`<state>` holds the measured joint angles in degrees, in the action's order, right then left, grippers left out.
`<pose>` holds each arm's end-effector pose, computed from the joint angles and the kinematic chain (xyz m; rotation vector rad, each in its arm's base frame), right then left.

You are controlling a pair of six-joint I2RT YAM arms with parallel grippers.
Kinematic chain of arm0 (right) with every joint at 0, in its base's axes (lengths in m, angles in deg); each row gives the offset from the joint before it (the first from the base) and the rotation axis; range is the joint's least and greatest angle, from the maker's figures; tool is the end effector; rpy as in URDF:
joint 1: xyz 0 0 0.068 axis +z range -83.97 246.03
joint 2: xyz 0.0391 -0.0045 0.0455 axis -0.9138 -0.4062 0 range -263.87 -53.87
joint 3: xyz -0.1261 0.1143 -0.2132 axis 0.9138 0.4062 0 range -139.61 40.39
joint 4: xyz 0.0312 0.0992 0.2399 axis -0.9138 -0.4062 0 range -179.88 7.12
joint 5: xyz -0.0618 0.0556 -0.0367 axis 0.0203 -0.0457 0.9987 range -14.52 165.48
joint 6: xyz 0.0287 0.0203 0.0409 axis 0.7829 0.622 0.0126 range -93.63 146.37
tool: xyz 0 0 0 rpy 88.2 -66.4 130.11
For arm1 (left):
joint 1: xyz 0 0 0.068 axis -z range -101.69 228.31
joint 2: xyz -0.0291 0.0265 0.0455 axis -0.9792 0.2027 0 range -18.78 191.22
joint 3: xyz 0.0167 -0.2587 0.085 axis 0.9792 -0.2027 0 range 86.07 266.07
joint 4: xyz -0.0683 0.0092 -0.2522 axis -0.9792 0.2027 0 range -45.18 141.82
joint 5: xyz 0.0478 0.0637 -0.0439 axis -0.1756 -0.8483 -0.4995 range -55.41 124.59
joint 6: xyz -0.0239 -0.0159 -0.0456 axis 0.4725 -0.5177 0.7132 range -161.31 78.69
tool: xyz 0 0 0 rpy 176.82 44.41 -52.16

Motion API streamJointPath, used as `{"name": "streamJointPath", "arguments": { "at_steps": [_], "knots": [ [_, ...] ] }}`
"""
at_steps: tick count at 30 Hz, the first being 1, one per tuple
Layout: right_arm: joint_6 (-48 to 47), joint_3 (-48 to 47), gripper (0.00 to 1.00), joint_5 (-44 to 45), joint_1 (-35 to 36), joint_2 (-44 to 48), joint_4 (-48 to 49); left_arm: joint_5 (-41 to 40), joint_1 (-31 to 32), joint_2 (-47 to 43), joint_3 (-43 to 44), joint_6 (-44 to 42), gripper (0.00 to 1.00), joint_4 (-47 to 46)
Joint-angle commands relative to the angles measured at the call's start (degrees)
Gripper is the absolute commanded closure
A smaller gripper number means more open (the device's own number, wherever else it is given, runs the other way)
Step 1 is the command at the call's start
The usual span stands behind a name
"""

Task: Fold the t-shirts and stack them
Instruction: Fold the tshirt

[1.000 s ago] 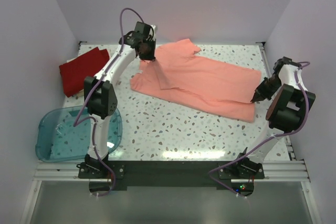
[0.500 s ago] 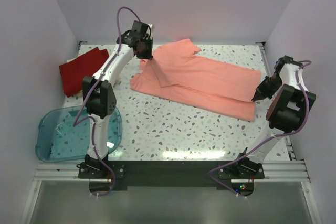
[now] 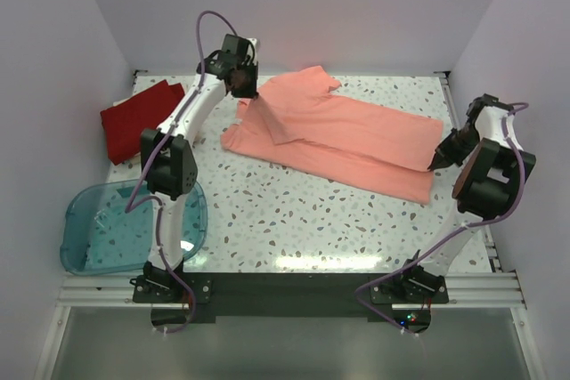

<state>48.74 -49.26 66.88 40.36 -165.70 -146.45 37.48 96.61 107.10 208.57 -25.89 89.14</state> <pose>0.3409 -0.1580 0.2127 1.2360 2.7938 0.2265 0.4709 -0.1578 0.2918 0.0850 2.4274 -0.3313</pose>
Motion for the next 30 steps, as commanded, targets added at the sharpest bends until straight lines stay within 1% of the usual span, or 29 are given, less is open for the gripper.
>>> {"name": "streamJointPath", "arguments": {
  "at_steps": [1,4,5,6,7,8,9,11,12,14,16,18,19,20,21,22,24,25,26,29,30],
  "knots": [
    [1.0,-3.0,1.00,-0.6,-0.3,-1.8,0.5,0.9,-0.7,1.7,3.3,0.2,1.00,-3.7],
    [1.3,-4.2,1.00,-0.7,-0.3,-3.4,1.1,1.4,-0.7,3.1,3.3,0.8,1.00,-6.7],
    [1.3,-4.7,0.96,-0.8,-0.3,-3.8,1.2,2.1,-0.8,4.0,3.3,1.2,0.95,-7.5],
    [1.3,-5.2,0.88,-1.0,-0.3,-4.1,1.3,2.8,-0.8,4.4,3.5,1.4,0.70,-9.4],
    [1.2,-5.4,0.77,-1.6,-0.3,-4.4,1.4,3.3,-0.7,4.5,3.5,1.5,0.58,-10.3],
    [1.0,-5.9,0.61,-1.9,-0.3,-4.2,1.8,4.2,-0.8,4.8,3.6,2.2,0.40,-11.7],
    [0.6,-5.9,0.55,-2.6,-0.3,-3.7,2.2,4.5,-0.8,4.6,3.6,2.5,0.35,-12.2],
    [0.4,-5.4,0.49,-2.5,-0.3,-1.6,3.8,4.8,-0.8,3.1,2.8,3.0,0.28,-13.5],
    [0.1,-5.0,0.45,-2.4,-0.2,-0.5,4.3,4.6,-0.8,2.4,2.1,3.0,0.26,-13.8],
    [-0.7,-3.1,0.43,-1.7,0.1,2.7,5.7,3.4,-0.8,-0.6,-1.8,2.4,0.25,-14.5],
    [-1.5,-0.9,0.42,-1.7,0.7,4.9,7.1,3.4,-1.3,-2.9,-7.4,2.2,0.25,-15.2],
    [-2.2,3.3,0.42,-1.3,1.3,7.8,7.8,4.6,-2.6,-6.8,-12.4,2.2,0.27,-16.4],
    [-2.5,6.6,0.43,-1.2,1.9,8.7,8.5,4.9,-3.1,-8.3,-18.1,2.2,0.29,-17.1],
    [-2.6,8.2,0.44,-1.3,2.3,9.5,8.8,5.4,-3.6,-11.2,-21.1,2.2,0.32,-18.7],
    [-2.7,10.0,0.46,-1.7,2.6,10.9,9.3,5.6,-4.5,-12.8,-26.9,2.1,0.33,-19.7],
    [-2.8,13.2,0.49,-1.9,3.3,11.5,10.1,5.5,-4.9,-15.2,-29.5,1.9,0.34,-20.3],
    [-2.6,16.3,0.53,-1.9,3.9,12.8,10.9,5.6,-5.9,-17.0,-34.8,1.5,0.36,-20.9],
    [-2.7,17.7,0.54,-1.6,4.2,13.0,11.2,5.6,-6.1,-17.6,-36.1,1.4,0.36,-20.8],
    [-2.6,20.1,0.57,-1.2,4.2,13.4,11.4,5.7,-6.3,-18.6,-37.2,1.1,0.38,-20.6],
    [-3.2,23.2,0.61,2.1,4.1,14.4,11.2,5.3,-6.4,-20.6,-41.4,0.8,0.41,-20.5],
    [-3.6,23.5,0.62,4.7,4.1,14.5,10.9,5.1,-6.5,-21.1,-43.2,0.8,0.41,-20.8]
  ]
}}
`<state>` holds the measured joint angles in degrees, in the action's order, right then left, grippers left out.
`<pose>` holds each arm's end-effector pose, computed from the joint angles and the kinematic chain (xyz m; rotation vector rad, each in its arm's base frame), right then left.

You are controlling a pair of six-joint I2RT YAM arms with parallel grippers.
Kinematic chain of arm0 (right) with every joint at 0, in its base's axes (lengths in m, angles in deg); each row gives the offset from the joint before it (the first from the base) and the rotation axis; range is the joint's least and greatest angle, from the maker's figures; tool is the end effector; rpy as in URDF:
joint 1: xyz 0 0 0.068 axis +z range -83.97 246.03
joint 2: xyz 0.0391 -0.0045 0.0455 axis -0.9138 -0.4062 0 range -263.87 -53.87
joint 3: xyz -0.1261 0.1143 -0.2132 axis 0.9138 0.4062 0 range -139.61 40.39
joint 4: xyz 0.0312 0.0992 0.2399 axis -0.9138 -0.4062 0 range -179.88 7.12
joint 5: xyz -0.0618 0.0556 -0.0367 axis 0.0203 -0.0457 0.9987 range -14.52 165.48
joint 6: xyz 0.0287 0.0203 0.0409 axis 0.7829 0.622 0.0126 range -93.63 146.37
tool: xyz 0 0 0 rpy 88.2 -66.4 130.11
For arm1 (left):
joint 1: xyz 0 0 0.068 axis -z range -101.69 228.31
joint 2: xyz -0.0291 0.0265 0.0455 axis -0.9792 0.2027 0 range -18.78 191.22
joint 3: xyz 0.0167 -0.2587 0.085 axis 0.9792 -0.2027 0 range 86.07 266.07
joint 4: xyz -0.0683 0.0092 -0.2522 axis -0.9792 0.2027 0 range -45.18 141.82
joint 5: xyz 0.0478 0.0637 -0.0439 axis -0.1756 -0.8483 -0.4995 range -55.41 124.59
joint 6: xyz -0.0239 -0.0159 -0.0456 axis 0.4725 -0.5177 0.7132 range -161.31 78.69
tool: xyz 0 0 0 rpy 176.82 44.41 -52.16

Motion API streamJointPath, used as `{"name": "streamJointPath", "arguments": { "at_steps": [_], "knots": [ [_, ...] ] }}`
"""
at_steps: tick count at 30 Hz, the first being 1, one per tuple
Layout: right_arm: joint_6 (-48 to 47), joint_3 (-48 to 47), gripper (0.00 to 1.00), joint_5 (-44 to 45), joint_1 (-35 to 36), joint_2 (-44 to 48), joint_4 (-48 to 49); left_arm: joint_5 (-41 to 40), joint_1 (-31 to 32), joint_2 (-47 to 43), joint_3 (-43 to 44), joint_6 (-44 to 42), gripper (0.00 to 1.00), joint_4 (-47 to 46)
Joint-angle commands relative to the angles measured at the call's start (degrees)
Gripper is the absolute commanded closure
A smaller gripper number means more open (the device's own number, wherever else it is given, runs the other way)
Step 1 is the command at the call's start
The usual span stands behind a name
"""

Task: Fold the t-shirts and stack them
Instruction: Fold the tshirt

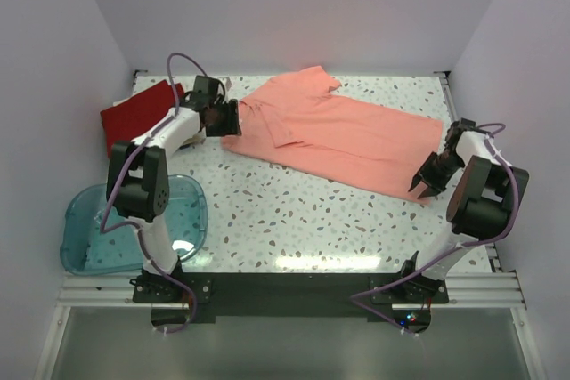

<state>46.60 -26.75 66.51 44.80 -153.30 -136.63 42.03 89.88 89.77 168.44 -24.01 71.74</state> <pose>0.2909 -0.1070 0.1848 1.0763 2.8667 0.2394 0.4066 -0.0881 0.2221 -0.0713 2.5244 -0.3691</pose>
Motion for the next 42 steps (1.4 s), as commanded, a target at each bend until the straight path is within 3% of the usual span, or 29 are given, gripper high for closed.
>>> {"name": "streamJointPath", "arguments": {
  "at_steps": [1,12,18,36,42],
  "knots": [
    [-1.6,1.2,0.63,6.1,-0.4,1.9,0.6,0.4,0.0,-4.2,-3.9,-1.2,0.42,-3.4],
    [-0.1,1.0,0.68,10.9,-0.5,-0.8,0.7,-1.1,-3.8,-5.8,-9.9,-2.4,0.49,-5.2],
    [0.2,3.0,0.69,11.7,-0.6,-1.5,2.0,-2.7,-4.2,-4.0,-9.5,-3.1,0.53,-5.5],
    [0.7,2.8,0.71,12.0,-0.6,-2.6,2.8,2.3,-4.5,1.6,-9.2,-1.3,0.56,-8.1],
    [0.7,3.1,0.76,12.9,-0.7,-3.4,3.0,2.0,-4.5,3.2,-8.6,-0.6,0.64,-8.7]
  ]
}}
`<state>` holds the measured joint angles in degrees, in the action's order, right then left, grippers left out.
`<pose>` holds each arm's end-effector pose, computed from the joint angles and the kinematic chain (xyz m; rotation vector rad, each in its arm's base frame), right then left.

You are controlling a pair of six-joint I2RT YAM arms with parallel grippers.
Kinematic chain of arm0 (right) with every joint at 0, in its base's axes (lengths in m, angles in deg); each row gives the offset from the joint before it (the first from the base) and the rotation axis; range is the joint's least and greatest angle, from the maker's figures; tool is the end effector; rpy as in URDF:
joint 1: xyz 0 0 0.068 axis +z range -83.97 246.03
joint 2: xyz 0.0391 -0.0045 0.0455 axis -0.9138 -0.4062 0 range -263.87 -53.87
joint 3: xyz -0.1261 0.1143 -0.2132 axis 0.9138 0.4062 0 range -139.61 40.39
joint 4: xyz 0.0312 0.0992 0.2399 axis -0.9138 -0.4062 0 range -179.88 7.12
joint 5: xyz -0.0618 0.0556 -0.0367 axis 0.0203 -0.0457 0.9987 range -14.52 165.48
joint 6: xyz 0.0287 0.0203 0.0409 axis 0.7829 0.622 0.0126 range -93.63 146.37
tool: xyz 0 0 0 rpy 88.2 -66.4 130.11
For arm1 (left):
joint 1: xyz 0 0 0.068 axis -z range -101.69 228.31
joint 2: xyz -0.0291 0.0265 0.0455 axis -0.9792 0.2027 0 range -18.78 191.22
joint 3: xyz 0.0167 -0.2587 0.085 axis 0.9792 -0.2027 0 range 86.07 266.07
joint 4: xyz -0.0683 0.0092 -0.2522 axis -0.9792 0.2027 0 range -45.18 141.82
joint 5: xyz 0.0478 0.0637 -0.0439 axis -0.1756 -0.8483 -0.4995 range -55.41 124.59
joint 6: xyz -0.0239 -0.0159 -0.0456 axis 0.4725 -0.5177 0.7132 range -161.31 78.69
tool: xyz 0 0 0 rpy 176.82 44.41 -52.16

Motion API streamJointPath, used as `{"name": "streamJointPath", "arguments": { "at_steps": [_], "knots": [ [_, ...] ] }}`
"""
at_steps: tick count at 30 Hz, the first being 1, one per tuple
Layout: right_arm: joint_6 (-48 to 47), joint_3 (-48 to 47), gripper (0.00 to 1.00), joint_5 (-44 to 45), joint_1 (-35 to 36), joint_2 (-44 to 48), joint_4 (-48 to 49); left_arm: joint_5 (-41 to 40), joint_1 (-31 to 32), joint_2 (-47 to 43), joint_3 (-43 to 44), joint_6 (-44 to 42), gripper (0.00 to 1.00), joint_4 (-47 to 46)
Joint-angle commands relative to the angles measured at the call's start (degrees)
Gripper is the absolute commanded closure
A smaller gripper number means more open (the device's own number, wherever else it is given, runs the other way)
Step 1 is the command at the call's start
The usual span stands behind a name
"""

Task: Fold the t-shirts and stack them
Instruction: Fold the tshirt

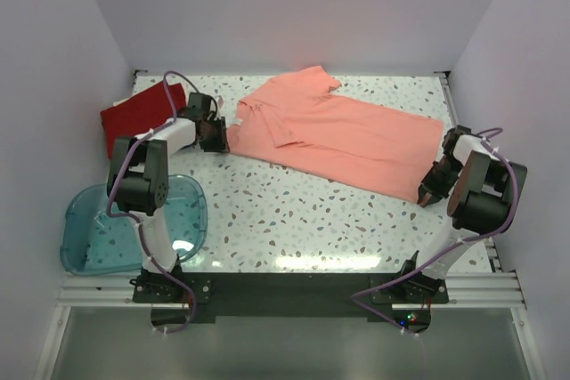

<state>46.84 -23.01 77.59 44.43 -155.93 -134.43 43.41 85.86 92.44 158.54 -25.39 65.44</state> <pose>0.2817 -0.1129 0.1558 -1.1261 -2.9279 0.0576 0.3957 -0.0581 0.1591 -0.1362 2.6252 -0.3450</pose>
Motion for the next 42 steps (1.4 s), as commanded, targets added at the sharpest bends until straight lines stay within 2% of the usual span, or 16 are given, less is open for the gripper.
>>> {"name": "streamJointPath", "arguments": {
  "at_steps": [1,7,15,18,26,37,42],
  "knots": [
    [0.4,-0.6,0.76,1.8,-0.3,-0.9,0.7,0.6,-0.4,0.8,1.3,0.8,0.67,-2.8],
    [0.8,-0.7,0.82,2.3,-0.3,-2.0,1.2,-1.2,-0.4,1.2,2.1,0.4,0.79,-2.5],
    [0.9,-1.2,0.97,4.4,-0.3,-3.4,1.2,-1.6,-0.8,1.0,2.5,-1.4,1.00,-2.1],
    [1.0,-1.6,1.00,5.4,-0.3,-3.9,1.1,-2.4,-0.9,0.6,3.8,-3.2,1.00,-0.4],
    [1.0,-2.5,1.00,7.6,-0.3,-5.0,0.9,-3.6,-0.9,0.0,6.6,-9.9,1.00,3.5],
    [0.9,-3.8,1.00,9.1,-0.3,-6.7,1.0,-8.4,-0.9,-0.2,6.4,-13.2,0.99,5.5],
    [0.8,-4.1,1.00,9.8,-0.3,-6.7,0.7,-9.9,-0.8,-0.5,6.6,-13.5,0.94,5.7]
  ]
}}
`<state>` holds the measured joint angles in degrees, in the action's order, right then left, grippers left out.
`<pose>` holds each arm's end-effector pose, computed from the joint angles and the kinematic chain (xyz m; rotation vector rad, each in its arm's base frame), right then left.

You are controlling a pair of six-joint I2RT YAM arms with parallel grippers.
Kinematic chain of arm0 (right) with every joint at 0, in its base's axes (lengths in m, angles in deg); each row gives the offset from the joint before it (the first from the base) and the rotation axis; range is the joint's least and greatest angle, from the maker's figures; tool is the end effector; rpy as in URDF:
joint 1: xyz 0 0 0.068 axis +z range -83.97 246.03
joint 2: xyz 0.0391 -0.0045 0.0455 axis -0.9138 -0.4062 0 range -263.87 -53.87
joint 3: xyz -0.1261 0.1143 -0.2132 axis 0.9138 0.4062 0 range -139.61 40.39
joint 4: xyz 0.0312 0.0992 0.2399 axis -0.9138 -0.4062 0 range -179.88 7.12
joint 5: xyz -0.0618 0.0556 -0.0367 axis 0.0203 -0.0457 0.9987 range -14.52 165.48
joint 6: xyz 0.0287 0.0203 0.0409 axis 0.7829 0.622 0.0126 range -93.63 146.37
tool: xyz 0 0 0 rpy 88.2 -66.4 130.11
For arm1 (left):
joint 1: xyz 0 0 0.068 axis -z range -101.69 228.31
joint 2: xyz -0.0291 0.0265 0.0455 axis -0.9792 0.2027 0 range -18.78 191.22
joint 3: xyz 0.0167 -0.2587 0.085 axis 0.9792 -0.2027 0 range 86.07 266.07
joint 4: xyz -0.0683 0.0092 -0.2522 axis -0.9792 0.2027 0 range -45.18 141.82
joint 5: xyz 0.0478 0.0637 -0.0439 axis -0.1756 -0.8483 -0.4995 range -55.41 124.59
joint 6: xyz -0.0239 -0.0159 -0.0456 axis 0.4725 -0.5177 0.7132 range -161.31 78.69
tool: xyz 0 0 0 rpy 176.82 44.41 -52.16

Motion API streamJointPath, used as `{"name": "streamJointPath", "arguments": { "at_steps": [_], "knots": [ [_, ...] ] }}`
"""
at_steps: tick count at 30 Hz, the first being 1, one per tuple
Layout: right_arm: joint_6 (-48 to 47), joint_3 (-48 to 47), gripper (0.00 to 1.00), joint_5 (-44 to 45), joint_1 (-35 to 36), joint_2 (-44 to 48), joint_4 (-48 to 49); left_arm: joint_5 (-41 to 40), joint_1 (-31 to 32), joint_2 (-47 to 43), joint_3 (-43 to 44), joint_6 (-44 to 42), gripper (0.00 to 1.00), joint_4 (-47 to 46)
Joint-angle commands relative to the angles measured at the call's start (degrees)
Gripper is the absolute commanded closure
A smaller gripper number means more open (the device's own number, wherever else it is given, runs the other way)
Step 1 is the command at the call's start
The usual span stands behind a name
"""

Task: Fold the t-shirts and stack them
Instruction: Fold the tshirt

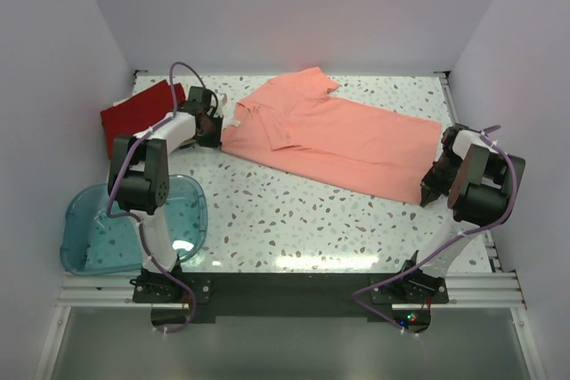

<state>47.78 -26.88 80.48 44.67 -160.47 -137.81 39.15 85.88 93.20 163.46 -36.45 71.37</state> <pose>0.2920 -0.1175 0.1484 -1.1129 -2.8551 0.1337 0.4036 -0.0566 0.1727 0.0898 2.6425 -0.1785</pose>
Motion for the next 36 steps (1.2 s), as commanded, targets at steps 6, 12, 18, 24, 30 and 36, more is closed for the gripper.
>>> {"name": "streamJointPath", "arguments": {
  "at_steps": [6,12,18,24,30,36],
  "knots": [
    [-0.1,-0.2,1.00,7.1,-0.5,-2.0,3.9,-6.9,-0.9,-1.9,1.6,-2.6,0.86,-0.2],
    [-0.2,-0.4,1.00,7.4,-0.5,-2.0,3.9,-8.0,-0.9,-2.6,2.1,-2.6,0.81,-0.3],
    [-0.2,-0.4,1.00,7.3,-0.6,-1.9,3.8,-7.7,-0.9,-2.9,2.4,-2.8,0.78,0.0],
    [-0.2,-0.6,1.00,7.0,-0.5,-2.0,3.8,-4.8,-0.6,-4.3,2.5,-1.5,0.78,-0.2],
    [-0.2,-0.7,1.00,5.9,-0.5,-1.4,4.0,2.7,1.8,-7.9,1.3,2.5,0.77,-1.8],
    [-0.1,-2.0,1.00,5.5,-0.5,0.2,3.1,8.3,8.0,-5.3,1.4,8.7,0.75,-6.1]
  ]
}}
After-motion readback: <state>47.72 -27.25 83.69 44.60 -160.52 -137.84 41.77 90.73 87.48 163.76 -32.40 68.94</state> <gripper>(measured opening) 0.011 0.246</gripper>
